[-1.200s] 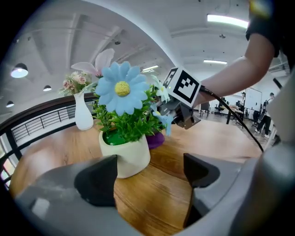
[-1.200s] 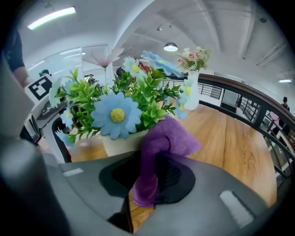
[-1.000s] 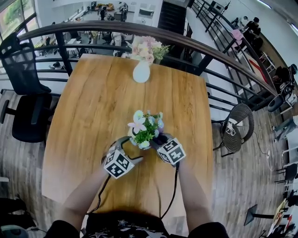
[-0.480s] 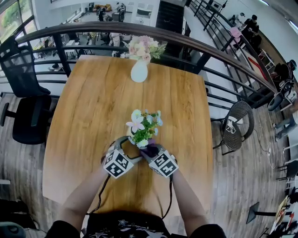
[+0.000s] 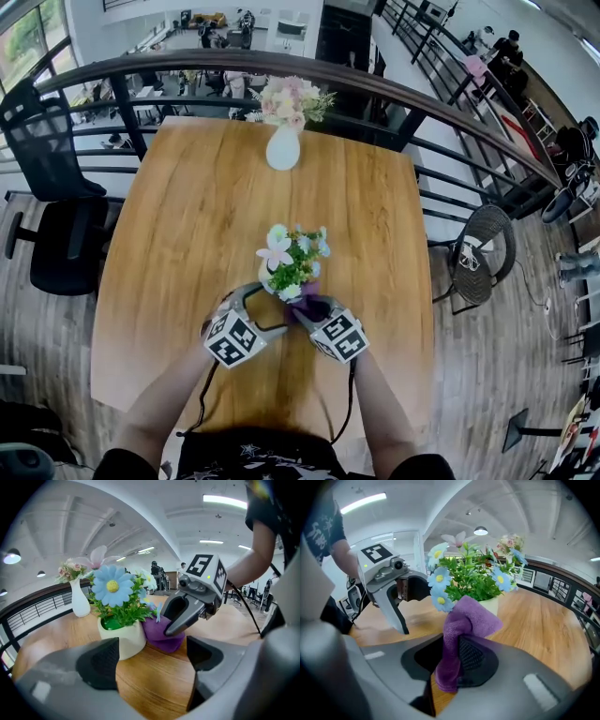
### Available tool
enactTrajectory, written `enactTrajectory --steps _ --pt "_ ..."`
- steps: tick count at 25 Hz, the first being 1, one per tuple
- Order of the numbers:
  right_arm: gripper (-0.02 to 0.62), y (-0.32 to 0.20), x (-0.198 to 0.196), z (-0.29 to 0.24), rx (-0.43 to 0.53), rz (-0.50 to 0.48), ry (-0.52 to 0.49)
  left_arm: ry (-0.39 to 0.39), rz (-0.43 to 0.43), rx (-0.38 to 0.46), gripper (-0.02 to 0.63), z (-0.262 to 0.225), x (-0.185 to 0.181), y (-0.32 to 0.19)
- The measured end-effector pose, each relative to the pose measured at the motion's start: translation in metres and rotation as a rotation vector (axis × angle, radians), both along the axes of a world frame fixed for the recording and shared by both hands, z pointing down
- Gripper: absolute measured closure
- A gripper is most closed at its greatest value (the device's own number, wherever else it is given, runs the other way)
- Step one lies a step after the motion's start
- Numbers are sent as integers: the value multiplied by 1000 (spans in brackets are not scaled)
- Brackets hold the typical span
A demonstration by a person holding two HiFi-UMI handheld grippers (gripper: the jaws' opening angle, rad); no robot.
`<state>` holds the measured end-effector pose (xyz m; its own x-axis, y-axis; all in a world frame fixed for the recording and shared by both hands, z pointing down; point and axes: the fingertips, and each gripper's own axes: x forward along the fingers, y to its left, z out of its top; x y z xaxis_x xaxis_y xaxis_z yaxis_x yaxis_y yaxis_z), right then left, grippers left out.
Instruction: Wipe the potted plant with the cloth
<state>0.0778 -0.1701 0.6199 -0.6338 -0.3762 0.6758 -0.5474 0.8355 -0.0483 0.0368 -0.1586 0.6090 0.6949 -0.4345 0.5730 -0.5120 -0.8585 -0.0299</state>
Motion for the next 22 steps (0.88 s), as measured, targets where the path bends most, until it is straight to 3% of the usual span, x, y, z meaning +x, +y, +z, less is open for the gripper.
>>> enactTrajectory --steps 4,8,13,17,22 --pt "512 -3 16 0 -17 56 -25 -2 11 57 141 -12 -28 -18" --pt "512 -4 22 2 -32 75 -33 -10 115 76 141 -19 -44 -42" --pt "511 -6 19 8 -43 77 -34 -12 230 97 92 -27 -43 -68" --pt "511 -5 19 10 -55 88 -35 -47 314 54 56 -12 -43 -83" --pt "511 -10 19 11 -65 93 -45 3 447 49 3 -26 -34 -100"
